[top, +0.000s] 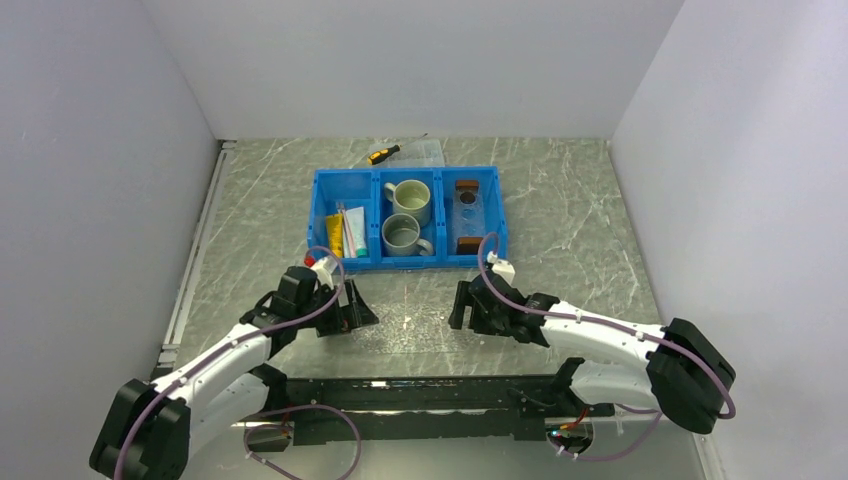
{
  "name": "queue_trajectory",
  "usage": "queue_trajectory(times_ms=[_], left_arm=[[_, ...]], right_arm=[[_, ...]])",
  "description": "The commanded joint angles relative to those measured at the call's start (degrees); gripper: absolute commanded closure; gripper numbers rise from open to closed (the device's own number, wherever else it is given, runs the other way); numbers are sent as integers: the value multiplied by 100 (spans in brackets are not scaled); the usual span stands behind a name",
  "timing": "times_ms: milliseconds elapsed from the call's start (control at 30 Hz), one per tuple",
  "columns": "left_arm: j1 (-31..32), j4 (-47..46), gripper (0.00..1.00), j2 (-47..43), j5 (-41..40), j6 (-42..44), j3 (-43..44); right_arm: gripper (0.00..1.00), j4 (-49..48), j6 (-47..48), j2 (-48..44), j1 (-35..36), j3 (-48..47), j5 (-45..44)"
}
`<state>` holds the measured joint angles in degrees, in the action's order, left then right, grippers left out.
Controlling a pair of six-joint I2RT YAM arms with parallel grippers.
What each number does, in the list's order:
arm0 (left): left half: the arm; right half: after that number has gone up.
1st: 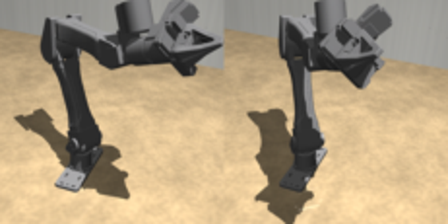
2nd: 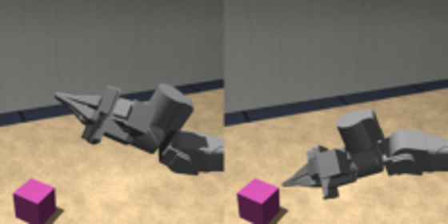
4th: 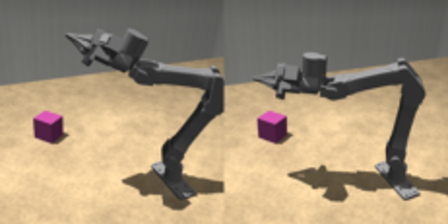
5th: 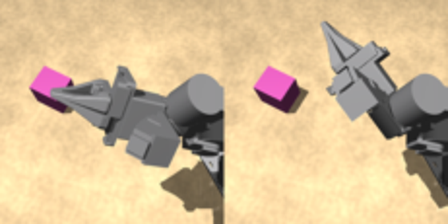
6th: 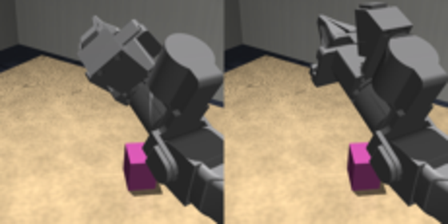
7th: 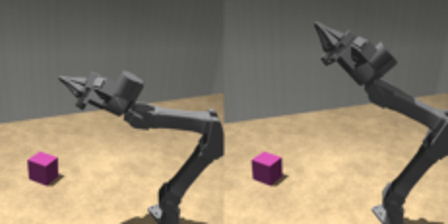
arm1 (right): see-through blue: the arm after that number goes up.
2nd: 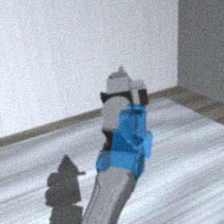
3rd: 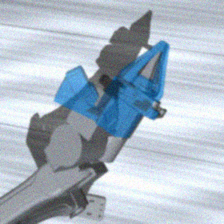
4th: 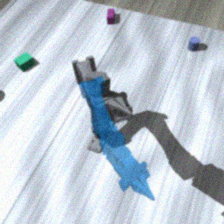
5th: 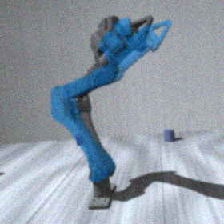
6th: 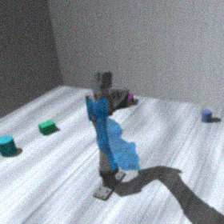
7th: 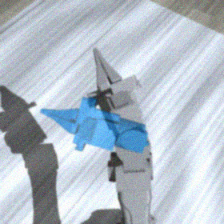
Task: Prepare toiletry sets of a toothbrush and toothpaste on the tray
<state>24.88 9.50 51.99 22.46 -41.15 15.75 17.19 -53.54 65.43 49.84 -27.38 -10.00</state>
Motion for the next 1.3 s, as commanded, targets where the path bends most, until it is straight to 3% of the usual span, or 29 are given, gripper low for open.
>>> queue_trajectory(times_ms=[0,333,567,1000,1267], left_arm=[[21,-150,1,299,109,103,-27],[24,-285,1,436,128,88,-22],[25,-254,1,391,114,67,-63],[25,1043,1,-305,-746,207,582],[25,1760,1,-962,-1030,436,1213]], right_arm=[[11,317,-90,99,-8,260,29],[11,412,-207,-407,1,609,128],[11,479,-211,-279,-2,530,40],[9,2100,-21,-410,-1,-642,-1178],[9,2529,335,-469,-1,-1326,-1482]])
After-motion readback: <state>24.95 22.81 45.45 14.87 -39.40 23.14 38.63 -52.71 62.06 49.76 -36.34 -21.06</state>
